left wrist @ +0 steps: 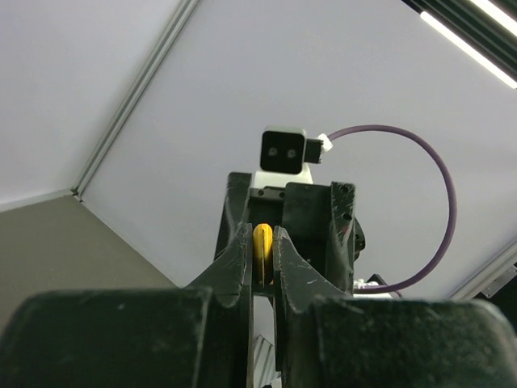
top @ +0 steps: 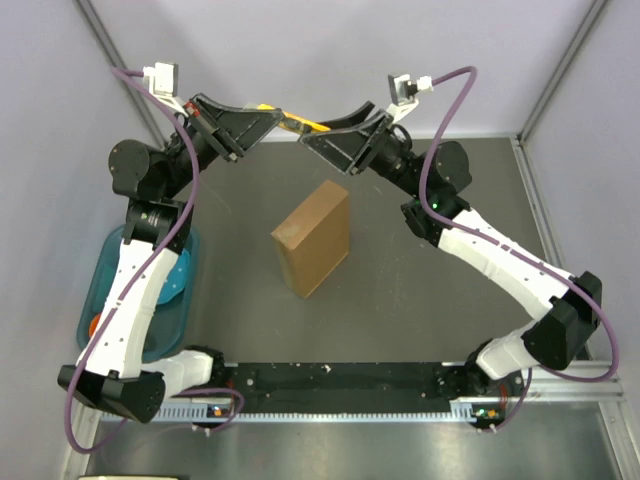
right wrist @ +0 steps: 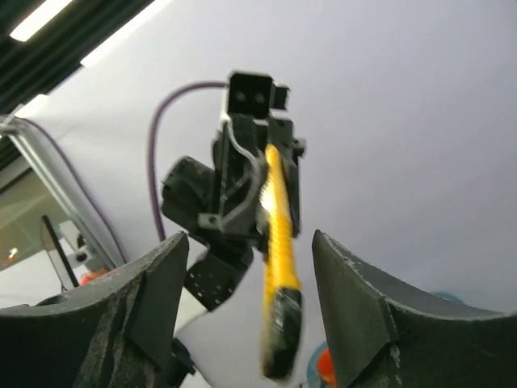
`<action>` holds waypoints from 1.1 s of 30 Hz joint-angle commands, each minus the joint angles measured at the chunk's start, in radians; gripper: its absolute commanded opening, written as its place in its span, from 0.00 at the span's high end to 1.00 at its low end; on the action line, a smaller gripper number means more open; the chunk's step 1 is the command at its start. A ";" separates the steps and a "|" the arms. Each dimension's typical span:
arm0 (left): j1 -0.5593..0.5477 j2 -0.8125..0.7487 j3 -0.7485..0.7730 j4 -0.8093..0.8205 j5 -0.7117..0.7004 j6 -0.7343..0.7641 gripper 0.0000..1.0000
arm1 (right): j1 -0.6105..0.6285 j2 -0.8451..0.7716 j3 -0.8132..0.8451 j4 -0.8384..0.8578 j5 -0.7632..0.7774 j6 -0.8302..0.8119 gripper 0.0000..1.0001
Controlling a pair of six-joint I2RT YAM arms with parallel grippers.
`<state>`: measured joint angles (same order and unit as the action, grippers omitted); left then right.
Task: Unpack the express box
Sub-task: Pick up the knife from the center of the board.
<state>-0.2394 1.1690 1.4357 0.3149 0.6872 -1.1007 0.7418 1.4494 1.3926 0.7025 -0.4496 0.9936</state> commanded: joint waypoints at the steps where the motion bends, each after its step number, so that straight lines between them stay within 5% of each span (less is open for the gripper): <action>1: -0.005 -0.031 -0.017 0.047 0.000 0.002 1.00 | -0.005 0.031 0.080 0.153 0.006 0.060 0.39; 7: -0.003 -0.031 -0.021 0.042 -0.005 0.013 1.00 | -0.007 0.062 0.112 0.166 -0.012 0.097 0.49; 24: 0.000 -0.032 -0.031 0.059 -0.025 0.013 1.00 | 0.021 0.055 0.069 0.114 -0.031 0.091 0.51; 33: 0.002 -0.035 -0.037 0.058 -0.026 0.013 1.00 | 0.024 0.057 0.071 0.129 -0.017 0.096 0.72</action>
<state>-0.2401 1.1538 1.3983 0.3313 0.6823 -1.0973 0.7525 1.5200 1.4403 0.7868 -0.4606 1.0843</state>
